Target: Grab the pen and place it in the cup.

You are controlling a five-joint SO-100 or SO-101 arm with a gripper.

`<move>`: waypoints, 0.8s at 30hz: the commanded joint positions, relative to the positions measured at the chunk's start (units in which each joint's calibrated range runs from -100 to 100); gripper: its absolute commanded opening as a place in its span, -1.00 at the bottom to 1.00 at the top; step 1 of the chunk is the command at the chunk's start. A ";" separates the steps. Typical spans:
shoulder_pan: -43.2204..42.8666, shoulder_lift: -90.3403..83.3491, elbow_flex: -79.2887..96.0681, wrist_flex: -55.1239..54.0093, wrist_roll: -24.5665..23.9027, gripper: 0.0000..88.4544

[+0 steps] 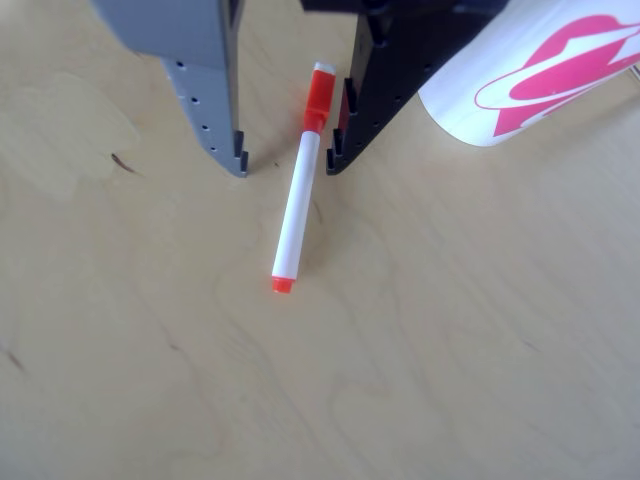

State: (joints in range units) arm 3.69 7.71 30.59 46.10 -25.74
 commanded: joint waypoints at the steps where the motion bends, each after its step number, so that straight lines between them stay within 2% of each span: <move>1: -0.23 -0.07 -2.02 0.13 0.31 -0.53; 10: -0.39 1.26 -3.56 -0.64 0.31 -0.53; 24: 0.27 9.47 -14.42 7.70 0.36 -0.53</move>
State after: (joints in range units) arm 3.69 16.63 17.91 52.29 -25.65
